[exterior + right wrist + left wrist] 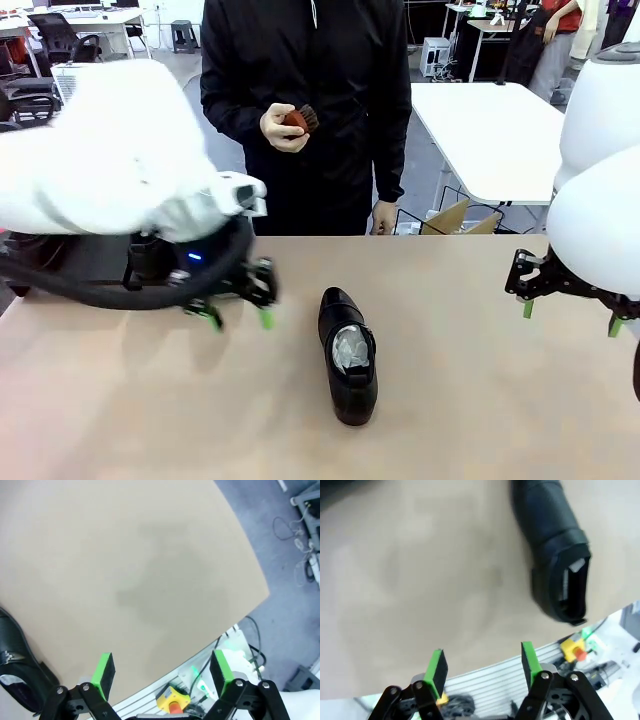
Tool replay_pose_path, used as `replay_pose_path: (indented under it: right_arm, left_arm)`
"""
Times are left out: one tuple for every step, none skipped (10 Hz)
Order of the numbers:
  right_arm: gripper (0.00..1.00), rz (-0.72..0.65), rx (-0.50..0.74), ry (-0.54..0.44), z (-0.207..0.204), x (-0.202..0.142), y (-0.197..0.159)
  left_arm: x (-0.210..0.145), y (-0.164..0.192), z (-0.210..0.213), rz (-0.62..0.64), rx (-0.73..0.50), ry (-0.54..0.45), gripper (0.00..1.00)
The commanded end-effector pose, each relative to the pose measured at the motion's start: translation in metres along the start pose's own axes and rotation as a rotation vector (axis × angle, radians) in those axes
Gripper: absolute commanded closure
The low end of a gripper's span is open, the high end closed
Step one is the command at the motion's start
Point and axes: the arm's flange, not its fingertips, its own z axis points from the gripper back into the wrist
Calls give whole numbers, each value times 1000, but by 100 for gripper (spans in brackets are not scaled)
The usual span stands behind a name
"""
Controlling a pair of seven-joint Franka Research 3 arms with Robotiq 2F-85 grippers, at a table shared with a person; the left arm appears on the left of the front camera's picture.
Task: Organize the shoes by placing them on the stand.
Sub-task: Place the Shoe from the middle of the table onto the Shoes Stand.
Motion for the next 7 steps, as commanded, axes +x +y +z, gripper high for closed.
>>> replay_pose_path:
  right_arm:
    - [0,14,-2,-2,3,5,-2]
    - [0,14,-2,-2,3,5,-2]
    - [0,14,-2,-2,3,5,-2]
    - [0,14,-2,-2,3,5,-2]
    - [0,14,-2,-2,3,5,-2]
    - [0,14,-2,-2,3,5,-2]
    - [0,14,-2,-2,3,5,-2]
  left_arm:
    - [19,-24,-23,64,-47,16,23]
    - [22,-33,-33,90,-39,-32,23]
    - [22,-45,-30,101,-52,-64,23]
    - [27,-42,-20,70,-9,-86,23]
    - [18,-44,-40,67,-47,-16,23]
    - [24,-44,-34,69,-47,-43,23]
    - [12,-53,-38,60,-26,-62,23]
